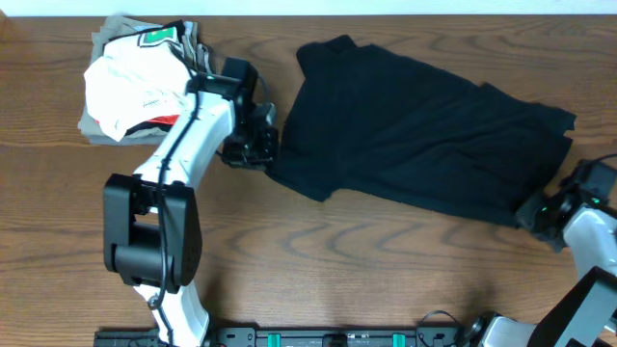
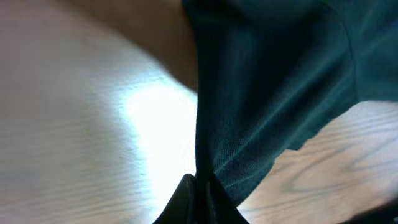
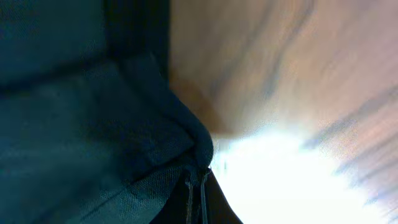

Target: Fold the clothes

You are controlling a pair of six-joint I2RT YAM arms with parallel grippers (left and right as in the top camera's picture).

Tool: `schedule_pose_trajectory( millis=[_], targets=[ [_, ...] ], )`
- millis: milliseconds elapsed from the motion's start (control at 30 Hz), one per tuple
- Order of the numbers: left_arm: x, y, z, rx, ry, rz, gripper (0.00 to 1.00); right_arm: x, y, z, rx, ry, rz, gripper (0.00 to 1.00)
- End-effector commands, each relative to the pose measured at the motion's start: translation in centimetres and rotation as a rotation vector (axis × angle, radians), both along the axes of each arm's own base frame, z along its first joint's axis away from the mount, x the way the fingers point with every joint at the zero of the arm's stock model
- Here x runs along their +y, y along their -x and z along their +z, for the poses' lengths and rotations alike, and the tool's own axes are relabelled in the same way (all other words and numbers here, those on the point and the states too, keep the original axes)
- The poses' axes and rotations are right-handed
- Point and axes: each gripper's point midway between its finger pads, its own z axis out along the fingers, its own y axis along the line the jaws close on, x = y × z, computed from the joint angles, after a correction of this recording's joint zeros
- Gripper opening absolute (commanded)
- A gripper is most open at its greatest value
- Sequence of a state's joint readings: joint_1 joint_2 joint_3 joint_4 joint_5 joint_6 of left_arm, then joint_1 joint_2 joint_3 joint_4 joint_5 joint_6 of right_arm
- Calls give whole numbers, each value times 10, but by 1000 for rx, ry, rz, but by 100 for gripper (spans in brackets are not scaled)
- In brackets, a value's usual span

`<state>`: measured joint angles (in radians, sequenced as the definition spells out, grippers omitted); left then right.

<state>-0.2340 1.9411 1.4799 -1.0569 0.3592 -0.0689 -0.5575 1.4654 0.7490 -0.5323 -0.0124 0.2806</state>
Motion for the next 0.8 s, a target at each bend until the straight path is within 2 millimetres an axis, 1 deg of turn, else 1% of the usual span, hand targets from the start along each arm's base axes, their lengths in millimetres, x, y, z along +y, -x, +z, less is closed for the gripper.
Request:
schedule_pose_trajectory(
  millis=[0,67,167,233,333,467,567,767],
  targets=[
    [-7,27,-13,81,-37,6,6,-20,-19,21,-84,27,-20,1],
    [-10,40,-21,120,-52,7,6,-26,-27,30,-116,44,-22,1],
    [-13,67,-36,194,-84,12,6,-34,-38,43,-155,69,-20,1],
    [-12,85,-45,248,-110,25,6,-37,-41,48,-163,86,-10,1],
    [-11,116,-56,335,-147,34,6,-40,-43,51,-170,93,-9,1],
    [-14,146,-63,414,-150,15,6,-39,-42,51,-166,91,-9,1],
    [-17,157,-65,446,-142,7,6,-38,-40,50,-159,85,-9,1],
    [-19,155,-66,429,-134,3,6,-34,-34,46,-131,66,-8,1]
  ],
)
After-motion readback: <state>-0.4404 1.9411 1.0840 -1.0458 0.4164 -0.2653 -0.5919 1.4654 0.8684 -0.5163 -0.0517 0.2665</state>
